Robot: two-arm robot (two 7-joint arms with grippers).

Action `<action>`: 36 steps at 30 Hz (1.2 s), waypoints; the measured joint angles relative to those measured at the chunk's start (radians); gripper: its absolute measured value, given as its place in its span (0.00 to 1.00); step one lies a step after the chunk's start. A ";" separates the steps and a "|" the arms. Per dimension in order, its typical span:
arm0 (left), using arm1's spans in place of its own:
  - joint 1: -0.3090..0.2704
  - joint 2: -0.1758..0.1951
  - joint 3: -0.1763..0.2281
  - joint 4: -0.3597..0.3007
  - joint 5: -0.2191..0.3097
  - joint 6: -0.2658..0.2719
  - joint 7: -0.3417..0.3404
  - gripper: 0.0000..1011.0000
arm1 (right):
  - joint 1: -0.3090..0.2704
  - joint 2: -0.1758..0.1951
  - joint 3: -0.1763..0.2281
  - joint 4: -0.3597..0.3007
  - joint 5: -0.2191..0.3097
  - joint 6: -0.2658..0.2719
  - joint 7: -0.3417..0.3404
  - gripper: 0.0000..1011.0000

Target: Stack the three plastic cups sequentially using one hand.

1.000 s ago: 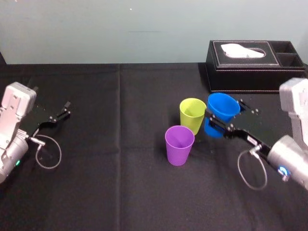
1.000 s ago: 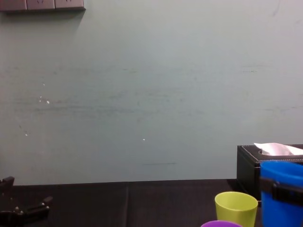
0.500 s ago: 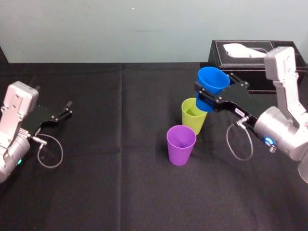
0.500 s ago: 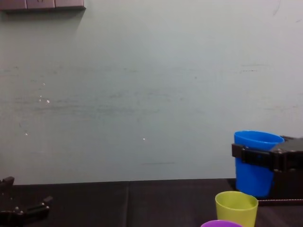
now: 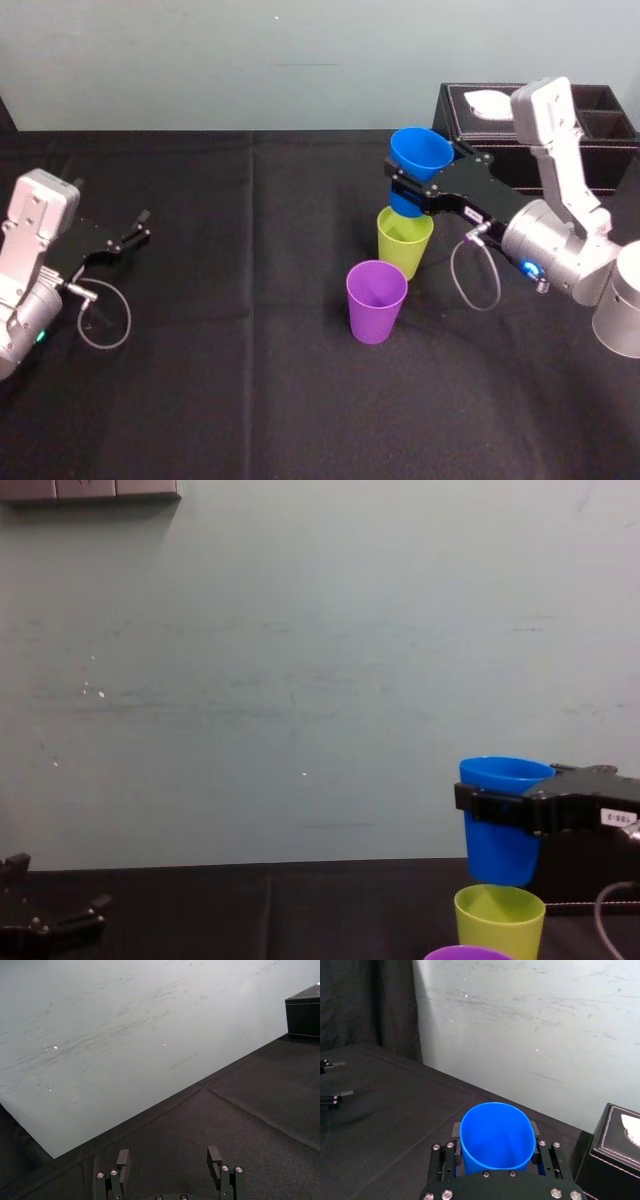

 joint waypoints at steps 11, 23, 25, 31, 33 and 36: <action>0.000 0.000 0.000 0.000 0.000 0.000 0.000 1.00 | 0.020 -0.016 -0.013 0.053 -0.002 -0.021 0.019 0.73; 0.000 0.000 0.000 0.000 0.000 0.000 0.000 1.00 | 0.025 -0.025 -0.018 0.105 -0.009 -0.040 0.026 0.73; 0.000 0.000 0.000 0.000 0.000 0.000 0.000 1.00 | 0.025 -0.026 -0.019 0.110 -0.009 -0.041 0.027 0.73; 0.000 0.000 0.000 0.000 0.000 0.000 0.000 1.00 | 0.019 -0.029 -0.024 0.119 -0.010 -0.042 0.031 0.73; 0.000 0.000 0.000 0.000 0.000 0.000 0.000 1.00 | 0.019 -0.029 -0.024 0.120 -0.010 -0.042 0.032 0.73; 0.000 0.000 0.000 0.000 0.000 0.000 0.000 1.00 | 0.014 -0.030 -0.025 0.124 -0.012 -0.042 0.032 0.73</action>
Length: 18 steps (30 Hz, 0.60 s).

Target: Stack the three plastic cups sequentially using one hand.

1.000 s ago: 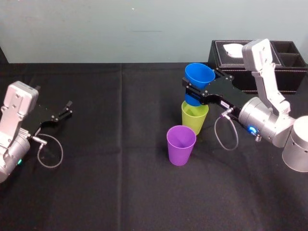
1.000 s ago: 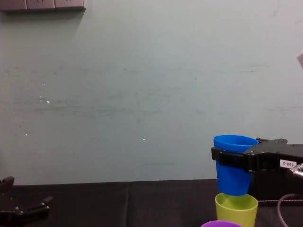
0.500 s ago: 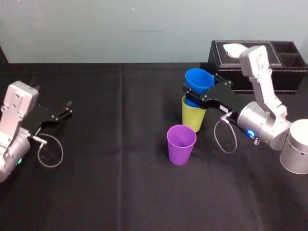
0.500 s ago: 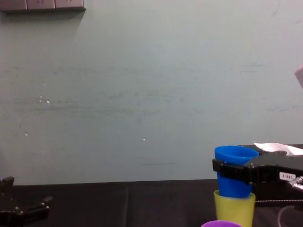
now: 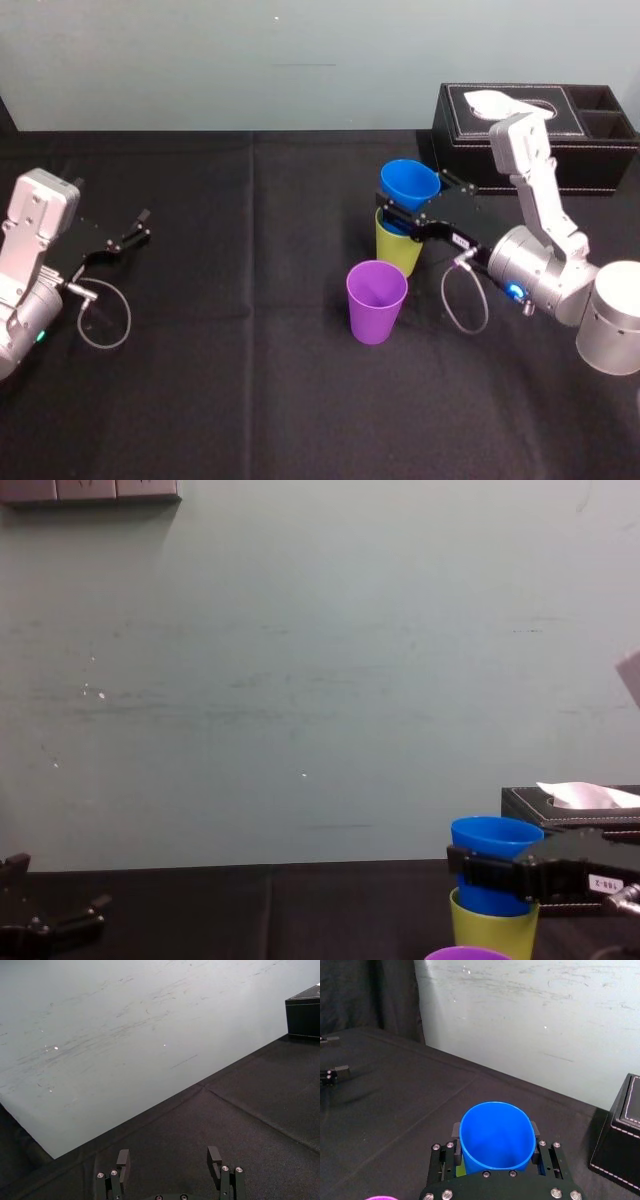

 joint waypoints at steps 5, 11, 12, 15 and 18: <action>0.000 0.000 0.000 0.000 0.000 0.000 0.000 1.00 | -0.011 0.001 0.000 0.004 -0.001 -0.003 0.000 0.73; 0.000 0.000 0.000 0.000 0.000 0.000 0.000 1.00 | -0.024 0.003 -0.001 0.005 -0.004 -0.008 0.000 0.73; 0.000 0.000 0.000 0.000 0.000 0.000 0.000 1.00 | -0.024 0.003 -0.001 0.006 -0.004 -0.010 0.000 0.73; 0.000 0.000 0.000 0.000 0.000 0.000 0.000 1.00 | -0.025 0.003 -0.001 0.008 -0.006 -0.019 0.002 0.73; 0.000 0.000 0.000 0.000 0.000 0.000 0.000 1.00 | -0.025 0.004 -0.002 0.010 -0.010 -0.027 0.004 0.73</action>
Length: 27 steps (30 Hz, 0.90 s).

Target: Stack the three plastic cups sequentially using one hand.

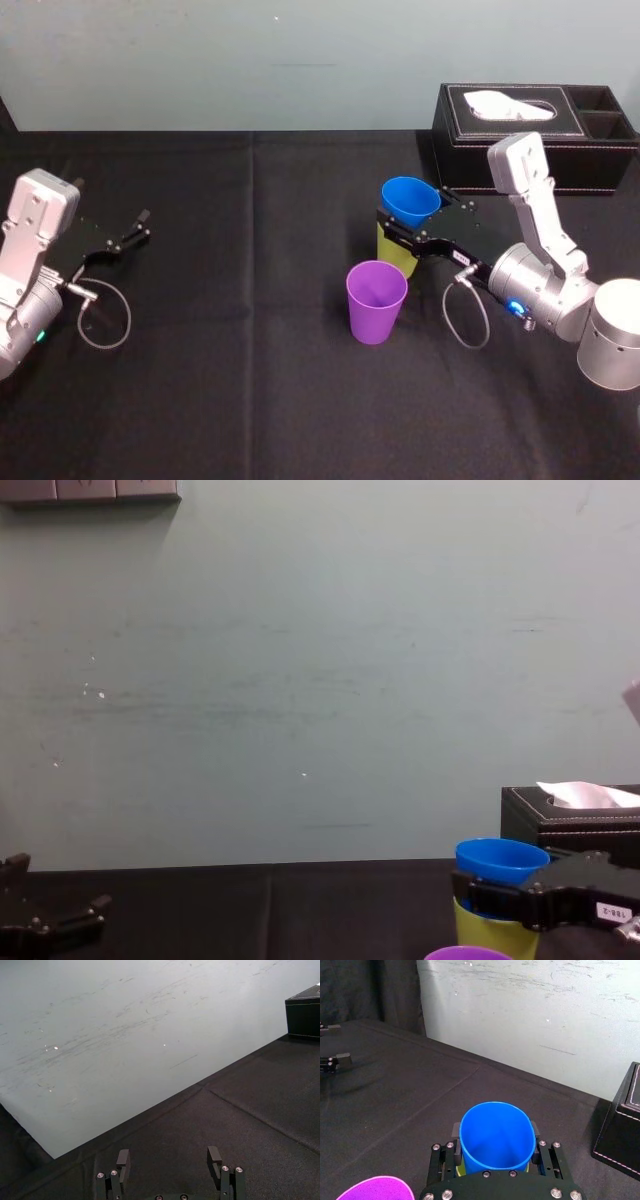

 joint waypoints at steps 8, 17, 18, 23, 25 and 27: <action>0.000 0.000 0.000 0.000 0.000 0.000 0.000 1.00 | -0.001 0.001 -0.004 0.000 -0.010 -0.012 0.001 0.73; 0.000 0.000 0.000 0.000 0.000 0.000 0.000 1.00 | -0.001 0.001 -0.003 -0.001 -0.009 -0.009 0.001 0.84; 0.000 0.000 0.000 0.000 0.000 0.000 0.000 1.00 | -0.001 0.001 -0.003 -0.001 -0.009 -0.009 0.001 0.87; 0.000 0.000 0.000 0.000 0.000 0.000 0.000 1.00 | -0.001 0.001 -0.002 -0.001 -0.008 -0.008 0.001 0.99; 0.000 0.000 0.000 0.000 0.000 0.000 0.000 1.00 | -0.001 0.001 -0.002 -0.001 -0.007 -0.008 0.001 0.99; 0.000 0.000 0.000 0.000 0.000 0.000 0.000 1.00 | -0.001 0.001 -0.002 -0.002 -0.007 -0.007 0.001 0.99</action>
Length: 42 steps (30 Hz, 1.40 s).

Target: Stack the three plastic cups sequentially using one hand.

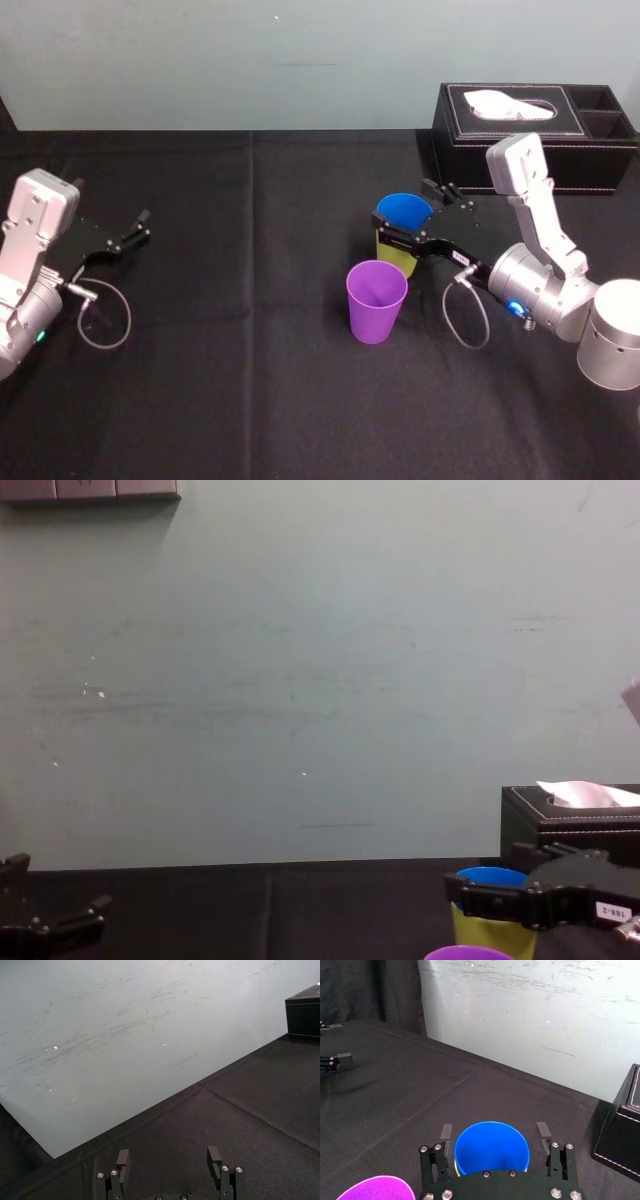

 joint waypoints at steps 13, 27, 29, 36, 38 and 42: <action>0.000 0.000 0.000 0.000 0.000 0.000 0.000 1.00 | -0.064 0.039 0.045 -0.104 0.032 0.007 0.001 0.99; 0.000 0.000 0.000 0.000 0.000 0.000 0.000 1.00 | -0.255 0.156 0.137 -0.271 0.116 0.008 0.021 0.99; 0.000 0.000 0.000 0.000 0.000 0.000 0.000 1.00 | -0.274 0.165 0.145 -0.280 0.122 0.006 0.021 0.99; 0.000 0.000 0.000 0.000 0.000 0.000 0.000 1.00 | -0.359 0.202 0.165 -0.303 0.128 -0.022 0.023 0.99; 0.000 0.000 0.000 0.000 0.000 0.000 0.000 1.00 | -0.372 0.206 0.165 -0.304 0.124 -0.029 0.024 0.99; 0.000 0.000 0.000 0.000 0.000 0.000 0.000 1.00 | -0.412 0.214 0.163 -0.303 0.114 -0.055 0.031 0.99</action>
